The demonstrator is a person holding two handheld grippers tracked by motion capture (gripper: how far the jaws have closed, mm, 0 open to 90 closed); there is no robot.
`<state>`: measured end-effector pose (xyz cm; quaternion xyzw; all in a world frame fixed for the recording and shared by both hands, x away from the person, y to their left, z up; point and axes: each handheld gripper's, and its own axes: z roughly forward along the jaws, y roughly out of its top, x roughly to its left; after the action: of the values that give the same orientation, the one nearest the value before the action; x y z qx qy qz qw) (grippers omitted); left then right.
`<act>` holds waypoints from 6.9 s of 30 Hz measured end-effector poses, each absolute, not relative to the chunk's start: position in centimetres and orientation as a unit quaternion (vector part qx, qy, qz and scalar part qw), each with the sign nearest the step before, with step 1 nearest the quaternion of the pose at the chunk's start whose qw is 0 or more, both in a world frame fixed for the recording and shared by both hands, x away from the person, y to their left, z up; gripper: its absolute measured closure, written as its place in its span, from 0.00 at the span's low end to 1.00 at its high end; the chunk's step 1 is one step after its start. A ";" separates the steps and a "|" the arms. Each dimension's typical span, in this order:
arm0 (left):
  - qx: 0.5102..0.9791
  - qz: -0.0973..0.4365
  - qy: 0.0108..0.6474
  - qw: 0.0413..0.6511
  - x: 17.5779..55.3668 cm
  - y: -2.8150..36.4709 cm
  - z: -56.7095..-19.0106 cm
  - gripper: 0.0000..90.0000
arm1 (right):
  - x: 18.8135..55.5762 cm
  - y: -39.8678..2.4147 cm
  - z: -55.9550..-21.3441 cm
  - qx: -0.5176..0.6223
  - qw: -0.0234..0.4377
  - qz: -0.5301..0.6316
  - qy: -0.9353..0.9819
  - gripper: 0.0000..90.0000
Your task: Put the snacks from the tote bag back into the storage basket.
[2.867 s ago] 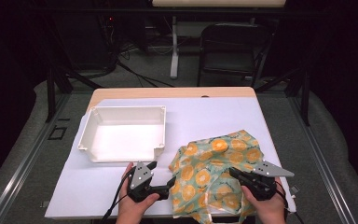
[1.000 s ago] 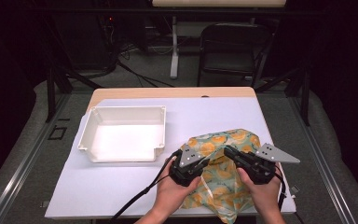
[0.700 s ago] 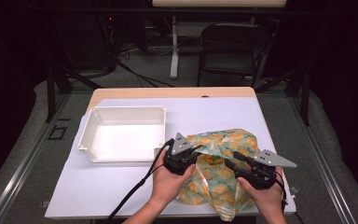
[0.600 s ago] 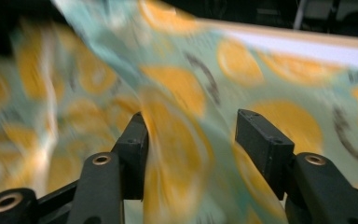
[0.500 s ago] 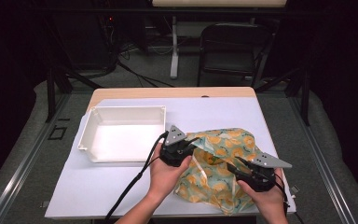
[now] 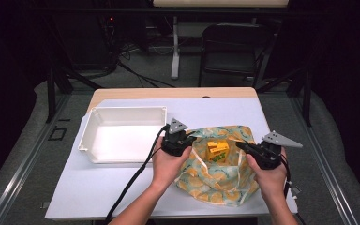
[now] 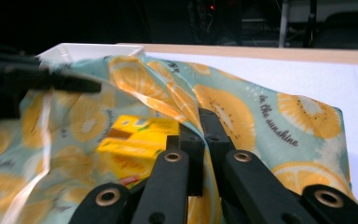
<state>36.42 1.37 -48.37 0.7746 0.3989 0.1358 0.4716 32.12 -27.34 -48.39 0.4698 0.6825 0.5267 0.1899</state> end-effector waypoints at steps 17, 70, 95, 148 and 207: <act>0.780 0.136 0.393 0.467 35.4 0.2 -50.5 0.60 | 34.7 -28.2 -52.1 0.512 0.163 0.504 0.676 1.00; 0.792 0.055 0.290 0.535 27.2 2.4 -48.7 0.96 | 34.0 -27.7 -51.3 0.496 0.177 0.500 0.688 1.00; 0.727 0.072 0.427 0.533 36.6 1.8 -48.3 1.00 | 29.3 -26.8 -48.9 0.366 0.172 0.563 0.721 0.39; 0.768 0.135 0.405 0.477 33.7 1.5 -50.2 0.60 | 31.0 -30.0 -49.5 0.481 0.213 0.511 0.680 0.57; 0.781 0.150 0.433 0.424 35.2 0.4 -56.5 0.89 | 30.1 -21.0 -50.0 0.508 0.224 0.478 0.681 0.14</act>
<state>35.17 0.41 -56.51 0.7814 0.4327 0.1498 0.4239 30.11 -21.00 -50.01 0.5084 0.6805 0.4780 0.2237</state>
